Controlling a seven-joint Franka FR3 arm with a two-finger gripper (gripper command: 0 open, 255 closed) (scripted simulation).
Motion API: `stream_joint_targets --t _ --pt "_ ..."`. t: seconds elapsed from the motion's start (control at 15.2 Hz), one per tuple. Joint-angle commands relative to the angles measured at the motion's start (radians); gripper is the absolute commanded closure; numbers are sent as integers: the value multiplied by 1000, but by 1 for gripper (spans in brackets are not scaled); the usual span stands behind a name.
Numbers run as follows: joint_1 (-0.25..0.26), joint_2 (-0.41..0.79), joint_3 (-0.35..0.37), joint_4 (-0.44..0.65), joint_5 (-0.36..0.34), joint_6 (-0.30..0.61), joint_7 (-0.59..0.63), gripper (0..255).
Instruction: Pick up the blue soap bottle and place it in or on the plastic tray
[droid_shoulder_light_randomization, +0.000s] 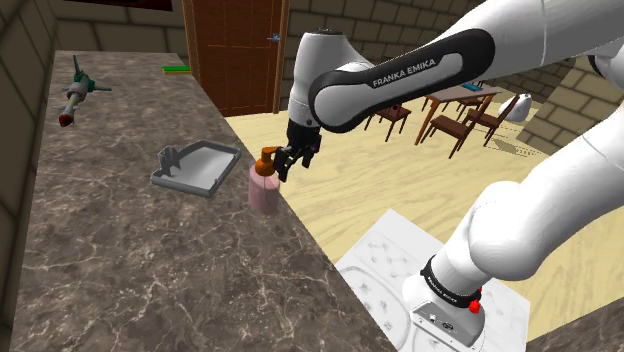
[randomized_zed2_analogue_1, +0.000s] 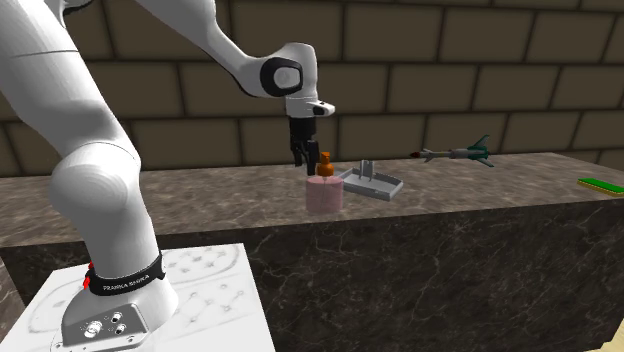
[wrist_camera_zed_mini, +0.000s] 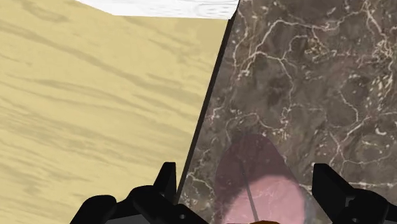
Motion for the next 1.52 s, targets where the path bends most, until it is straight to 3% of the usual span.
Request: stream_joint_targets --t 0.0,0.13,0.59,1.12,1.19,1.45 --pt "4 81 21 43 -19 58 33 0" --pt "9 143 34 79 -40 98 61 0" --pt "8 213 35 52 -64 193 79 0" --pt "8 219 35 50 -66 201 80 0" --pt "8 219 35 50 -66 201 80 255" --pt "8 219 35 50 -66 201 80 255"
